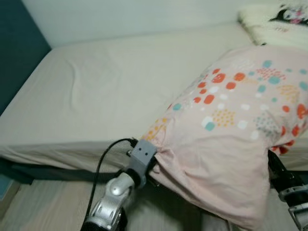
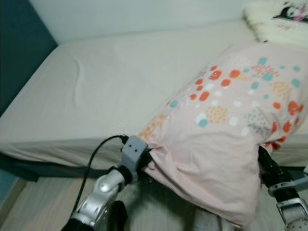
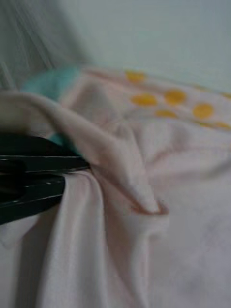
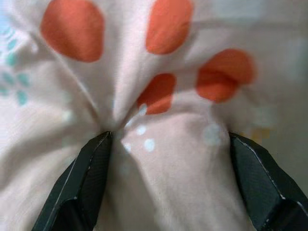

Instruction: Clean up the room

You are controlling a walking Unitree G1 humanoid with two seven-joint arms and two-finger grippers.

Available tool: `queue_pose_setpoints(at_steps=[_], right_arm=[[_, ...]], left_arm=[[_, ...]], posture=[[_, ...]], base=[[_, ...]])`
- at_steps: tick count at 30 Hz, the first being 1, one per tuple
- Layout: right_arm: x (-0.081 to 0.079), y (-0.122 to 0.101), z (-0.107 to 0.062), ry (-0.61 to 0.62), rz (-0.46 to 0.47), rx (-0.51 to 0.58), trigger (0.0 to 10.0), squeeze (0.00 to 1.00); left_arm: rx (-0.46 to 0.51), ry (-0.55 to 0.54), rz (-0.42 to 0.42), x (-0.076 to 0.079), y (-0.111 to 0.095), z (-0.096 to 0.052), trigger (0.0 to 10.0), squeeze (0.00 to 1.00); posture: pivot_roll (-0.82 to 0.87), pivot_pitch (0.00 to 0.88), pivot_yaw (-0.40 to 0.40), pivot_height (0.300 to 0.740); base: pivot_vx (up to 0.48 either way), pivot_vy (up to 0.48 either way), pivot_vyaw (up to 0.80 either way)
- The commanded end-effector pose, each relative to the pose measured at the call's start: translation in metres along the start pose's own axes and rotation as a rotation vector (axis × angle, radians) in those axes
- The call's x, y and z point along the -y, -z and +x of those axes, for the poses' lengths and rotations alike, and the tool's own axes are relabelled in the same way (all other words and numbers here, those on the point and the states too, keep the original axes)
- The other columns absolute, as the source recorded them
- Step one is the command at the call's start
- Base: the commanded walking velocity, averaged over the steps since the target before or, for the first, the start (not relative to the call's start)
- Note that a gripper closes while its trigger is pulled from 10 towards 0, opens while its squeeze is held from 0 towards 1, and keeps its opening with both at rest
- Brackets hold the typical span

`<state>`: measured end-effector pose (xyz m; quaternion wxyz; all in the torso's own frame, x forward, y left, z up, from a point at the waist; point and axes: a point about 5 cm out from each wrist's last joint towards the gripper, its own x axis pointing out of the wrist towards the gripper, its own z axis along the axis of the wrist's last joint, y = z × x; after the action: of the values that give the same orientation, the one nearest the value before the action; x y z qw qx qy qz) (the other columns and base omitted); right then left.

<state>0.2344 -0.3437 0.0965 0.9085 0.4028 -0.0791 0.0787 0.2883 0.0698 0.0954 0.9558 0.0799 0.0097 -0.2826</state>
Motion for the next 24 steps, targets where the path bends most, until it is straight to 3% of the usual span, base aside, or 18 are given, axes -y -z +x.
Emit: queue_pose_setpoints(at_steps=[1, 5, 14, 20, 24], right_arm=[[-0.003, 0.009, 0.000, -0.088, 0.069, -0.024, 10.0, 0.00], [-0.003, 0.008, -0.001, -0.122, 0.072, -0.030, 10.0, 0.00], [0.003, -0.022, 0.007, -0.085, 0.059, 0.128, 10.0, 0.00], [-0.032, -0.044, 0.059, -0.156, -0.027, 0.130, 10.0, 0.00], [-0.044, -0.045, 0.073, -0.178, -0.062, 0.095, 10.0, 0.00]], left_arm=[[-0.045, -0.017, 0.004, -0.008, 0.007, -0.010, 10.0, 0.00], [-0.048, -0.021, 0.011, -0.009, 0.004, -0.015, 10.0, 0.00], [-0.075, -0.011, 0.009, -0.004, 0.003, -0.026, 10.0, 0.00], [-0.094, 0.000, 0.005, -0.002, 0.000, -0.025, 10.0, 0.00], [-0.095, 0.001, 0.004, -0.002, -0.001, -0.024, 10.0, 0.00]], posture=[[0.18, 0.307, 0.188, 0.352], [0.19, 0.313, 0.190, 0.352], [0.21, 0.328, 0.201, 0.352], [0.19, 0.318, 0.202, 0.352], [0.18, 0.314, 0.200, 0.352]], base=[[0.000, 0.000, 0.00], [0.000, 0.000, 0.00], [0.000, 0.000, 0.00], [0.000, 0.000, 0.00], [0.000, 0.000, 0.00]])
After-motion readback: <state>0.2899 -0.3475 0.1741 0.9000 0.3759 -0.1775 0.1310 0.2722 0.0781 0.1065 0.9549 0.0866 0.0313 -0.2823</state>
